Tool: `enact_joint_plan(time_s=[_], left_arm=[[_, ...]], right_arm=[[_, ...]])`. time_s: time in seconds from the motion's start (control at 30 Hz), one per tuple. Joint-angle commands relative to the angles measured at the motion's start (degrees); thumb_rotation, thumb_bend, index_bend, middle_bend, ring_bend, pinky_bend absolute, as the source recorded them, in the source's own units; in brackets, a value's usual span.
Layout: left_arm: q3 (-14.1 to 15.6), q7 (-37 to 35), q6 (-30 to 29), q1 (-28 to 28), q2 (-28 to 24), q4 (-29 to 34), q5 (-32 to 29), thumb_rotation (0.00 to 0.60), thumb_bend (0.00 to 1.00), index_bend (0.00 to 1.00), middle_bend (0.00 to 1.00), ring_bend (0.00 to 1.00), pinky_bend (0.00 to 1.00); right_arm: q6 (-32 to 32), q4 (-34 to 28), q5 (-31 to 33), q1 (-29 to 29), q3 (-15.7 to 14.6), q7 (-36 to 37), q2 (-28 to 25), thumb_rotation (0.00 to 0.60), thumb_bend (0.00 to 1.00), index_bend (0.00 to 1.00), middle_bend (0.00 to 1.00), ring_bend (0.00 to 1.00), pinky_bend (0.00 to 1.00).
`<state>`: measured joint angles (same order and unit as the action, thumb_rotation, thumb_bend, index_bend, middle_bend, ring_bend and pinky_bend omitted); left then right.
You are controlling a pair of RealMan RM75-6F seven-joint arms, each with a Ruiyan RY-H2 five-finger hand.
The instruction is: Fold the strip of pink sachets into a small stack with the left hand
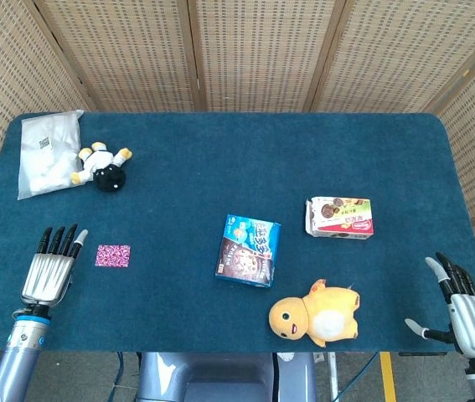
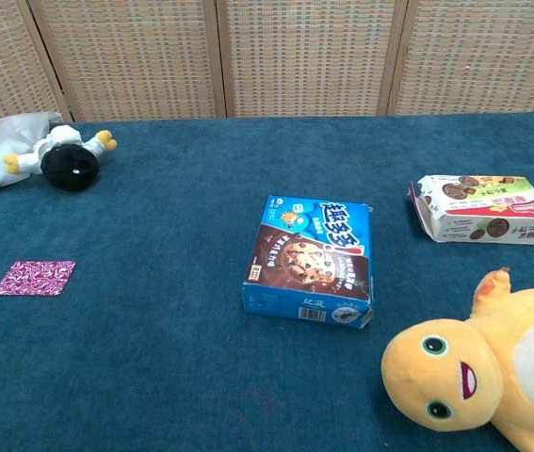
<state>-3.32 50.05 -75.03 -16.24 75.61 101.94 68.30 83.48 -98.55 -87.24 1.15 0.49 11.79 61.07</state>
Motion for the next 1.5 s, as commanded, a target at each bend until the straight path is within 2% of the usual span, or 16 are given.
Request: enact_joint_plan(time_s=[0.03,0.53,0.87,1.17,1.5], left_arm=[[0.1,1.5,0.4,-0.8,1.7,-1.2,-1.2,0.600,0.94,0.00,0.00,0.00,0.00],[0.3,1.8,0.4,-2.1,5.4,-3.8,-2.8,0.600,0.95,0.03,0.00,0.00,0.00],[1.0,2.1,1.2,-3.0,7.2,-4.2,-4.7,0.600,0.96,0.18,0.00,0.00,0.00],[1.4,2.7,1.4,-3.9,8.1,-4.9,-5.8,0.600,0.96,0.20,0.00,0.00,0.00],[2.9,4.9,2.1,-4.6,11.2,-7.9,-7.3,0.600,0.97,0.20,0.00,0.00,0.00]], right_arm=[[0.0,0.1,0.0,0.0,0.0,0.2,0.0,0.600,0.11,0.04,0.00,0.00,0.00],[0.2,0.6,-0.2,0.0,0.0,0.7,0.1,0.600,0.10,0.04,0.00,0.00,0.00],[0.3,0.7,-0.2,-0.1,0.1,1.2,0.1,0.600,0.11,0.04,0.00,0.00,0.00],[0.3,0.8,-0.2,-0.1,0.0,1.2,0.2,0.600,0.10,0.04,0.00,0.00,0.00],[0.3,1.1,0.1,-0.1,0.2,1.9,0.1,0.600,0.11,0.04,0.00,0.00,0.00]])
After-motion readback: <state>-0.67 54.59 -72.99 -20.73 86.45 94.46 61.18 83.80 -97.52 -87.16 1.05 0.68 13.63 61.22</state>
